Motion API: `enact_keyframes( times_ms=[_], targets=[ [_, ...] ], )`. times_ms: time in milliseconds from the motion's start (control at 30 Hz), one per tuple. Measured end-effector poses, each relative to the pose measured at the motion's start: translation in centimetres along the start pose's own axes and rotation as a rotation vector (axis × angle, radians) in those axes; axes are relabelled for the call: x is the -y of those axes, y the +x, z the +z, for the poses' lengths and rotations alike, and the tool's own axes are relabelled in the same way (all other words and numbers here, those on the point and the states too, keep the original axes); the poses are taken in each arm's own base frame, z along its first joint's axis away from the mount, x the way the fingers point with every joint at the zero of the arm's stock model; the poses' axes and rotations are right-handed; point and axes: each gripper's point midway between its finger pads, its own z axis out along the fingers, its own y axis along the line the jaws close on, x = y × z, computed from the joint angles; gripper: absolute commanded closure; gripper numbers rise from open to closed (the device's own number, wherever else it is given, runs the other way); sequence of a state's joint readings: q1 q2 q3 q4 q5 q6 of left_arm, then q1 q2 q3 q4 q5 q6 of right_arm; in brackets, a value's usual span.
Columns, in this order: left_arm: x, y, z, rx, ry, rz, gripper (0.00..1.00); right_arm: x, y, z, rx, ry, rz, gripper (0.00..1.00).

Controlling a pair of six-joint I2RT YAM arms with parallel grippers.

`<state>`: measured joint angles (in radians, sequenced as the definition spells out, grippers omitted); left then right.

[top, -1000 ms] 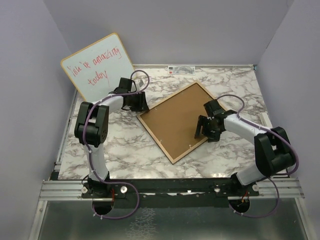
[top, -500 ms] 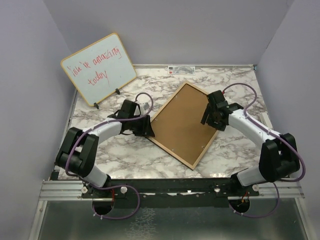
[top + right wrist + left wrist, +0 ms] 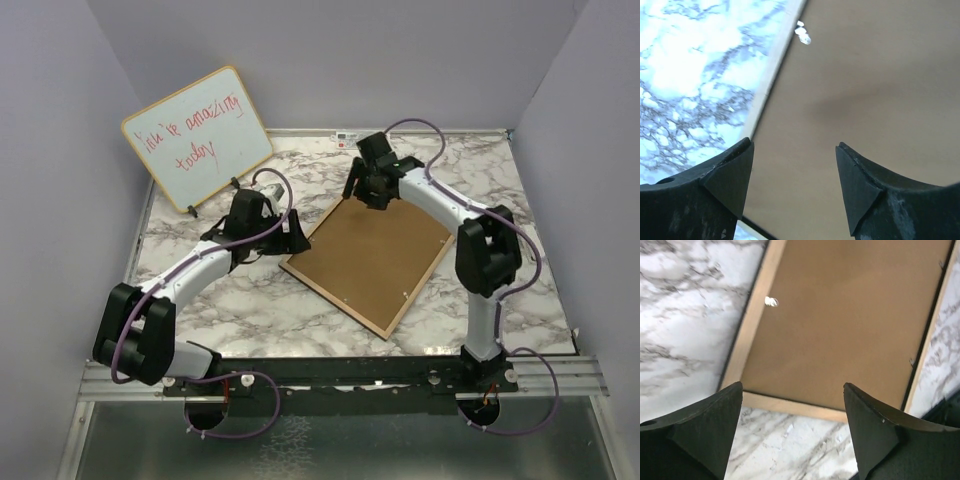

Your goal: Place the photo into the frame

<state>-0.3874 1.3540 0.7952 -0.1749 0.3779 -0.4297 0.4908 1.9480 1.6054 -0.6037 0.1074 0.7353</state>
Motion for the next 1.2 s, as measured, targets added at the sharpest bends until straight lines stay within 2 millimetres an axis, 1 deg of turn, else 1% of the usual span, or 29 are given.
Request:
enact_keyframes(
  times_ms=[67, 167, 267, 300, 400, 533, 733, 867, 1033, 1200],
  targets=[
    [-0.6, -0.9, 0.5, 0.023, -0.039, -0.005, 0.17, -2.0, -0.3, 1.6, -0.007, -0.016, -0.011, 0.22],
    [-1.6, -1.7, 1.7, 0.023, -0.081, -0.028, 0.21, -4.2, -0.3, 3.3, -0.015, -0.028, -0.030, 0.23],
    [-3.1, -0.8, 2.9, -0.014, -0.117, -0.075, 0.27, -5.8, -0.4, 4.4, -0.021, -0.035, -0.044, 0.28],
    [-3.7, -0.4, 3.3, -0.031, -0.132, -0.099, 0.27, -6.1, -0.5, 4.7, -0.022, -0.033, -0.047, 0.30],
    [-4.6, 0.0, 3.6, -0.045, -0.153, -0.133, 0.27, -6.8, -0.4, 5.3, -0.025, -0.023, -0.048, 0.34],
    [-5.2, 0.6, 3.6, -0.056, -0.157, -0.162, 0.29, -6.2, 0.7, 5.8, -0.052, 0.014, -0.052, 0.38],
    [-5.0, 3.1, 4.0, -0.126, -0.114, -0.197, 0.40, -5.7, 2.4, 7.5, -0.099, 0.054, -0.072, 0.39],
    [-4.7, 3.9, 3.8, -0.145, -0.089, -0.211, 0.44, -5.2, 3.2, 8.2, -0.117, 0.078, -0.089, 0.40],
    [-4.3, 5.1, 3.2, -0.163, -0.063, -0.221, 0.45, -5.1, 3.8, 8.1, -0.116, 0.097, -0.124, 0.51],
    [-4.2, 5.8, 2.6, -0.170, -0.061, -0.228, 0.45, -5.1, 4.5, 8.1, -0.118, 0.116, -0.163, 0.61]
  ],
)
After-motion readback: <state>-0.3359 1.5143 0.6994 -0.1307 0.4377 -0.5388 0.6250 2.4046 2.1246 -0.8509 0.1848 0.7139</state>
